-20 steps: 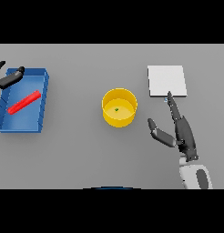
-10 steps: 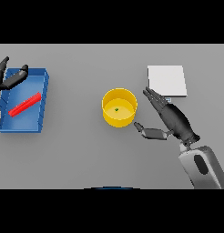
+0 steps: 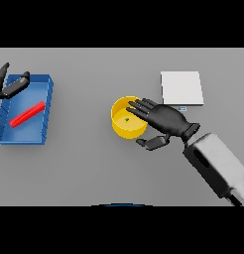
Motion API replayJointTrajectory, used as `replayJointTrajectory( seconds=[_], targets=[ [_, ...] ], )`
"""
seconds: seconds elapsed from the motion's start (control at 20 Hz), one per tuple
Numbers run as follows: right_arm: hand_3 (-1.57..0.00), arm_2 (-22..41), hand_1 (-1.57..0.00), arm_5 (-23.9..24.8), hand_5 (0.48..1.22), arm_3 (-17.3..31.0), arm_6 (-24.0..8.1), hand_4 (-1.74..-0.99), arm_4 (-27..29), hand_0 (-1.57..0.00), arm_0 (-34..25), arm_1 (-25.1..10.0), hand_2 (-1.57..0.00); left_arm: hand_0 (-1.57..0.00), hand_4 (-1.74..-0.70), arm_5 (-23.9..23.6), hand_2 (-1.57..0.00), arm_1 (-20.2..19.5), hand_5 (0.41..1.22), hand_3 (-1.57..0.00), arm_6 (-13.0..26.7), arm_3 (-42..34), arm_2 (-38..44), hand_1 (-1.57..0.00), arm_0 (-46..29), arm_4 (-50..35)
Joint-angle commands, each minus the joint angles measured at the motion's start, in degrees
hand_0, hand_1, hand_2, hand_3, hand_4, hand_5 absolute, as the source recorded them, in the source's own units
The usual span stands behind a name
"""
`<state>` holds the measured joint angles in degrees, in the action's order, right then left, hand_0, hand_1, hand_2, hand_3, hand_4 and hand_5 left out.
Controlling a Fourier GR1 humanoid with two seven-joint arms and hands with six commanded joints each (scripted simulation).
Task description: Pick up the red beaker and tilt it to pour out 1 green nut into yellow bowl. Pick up the yellow bowl and place it on the metallic measuring scale.
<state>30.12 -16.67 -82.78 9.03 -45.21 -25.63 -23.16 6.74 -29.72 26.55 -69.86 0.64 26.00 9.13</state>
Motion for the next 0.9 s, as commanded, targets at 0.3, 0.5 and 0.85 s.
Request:
replayJointTrajectory(
  seconds=[0.3,0.5,0.85],
  targets=[
    [0.0,5.39,0.0,-4.22,0.658,9.07,3.83,-1.161,-3.35,0.0,-7.18,1.09,0.0,0.0,-0.81,0.46,0.0,-0.76,0.696,0.0,-0.07,-0.54,0.61,0.0,-0.54,-0.42],
    [0.0,7.99,0.0,-7.51,0.673,12.33,3.05,-1.168,-4.77,0.0,-10.54,2.51,0.0,0.0,-0.8,0.79,0.0,-0.97,0.702,0.0,-0.83,-0.76,0.33,0.0,-0.83,-0.19],
    [-0.02,9.46,0.0,-8.83,0.708,19.09,2.46,-1.195,-5.58,0.0,-13.95,5.1,0.0,0.0,-0.79,0.86,0.0,-1.33,0.711,0.0,-0.89,0.68,0.33,0.0,0.25,0.44]
  ],
)
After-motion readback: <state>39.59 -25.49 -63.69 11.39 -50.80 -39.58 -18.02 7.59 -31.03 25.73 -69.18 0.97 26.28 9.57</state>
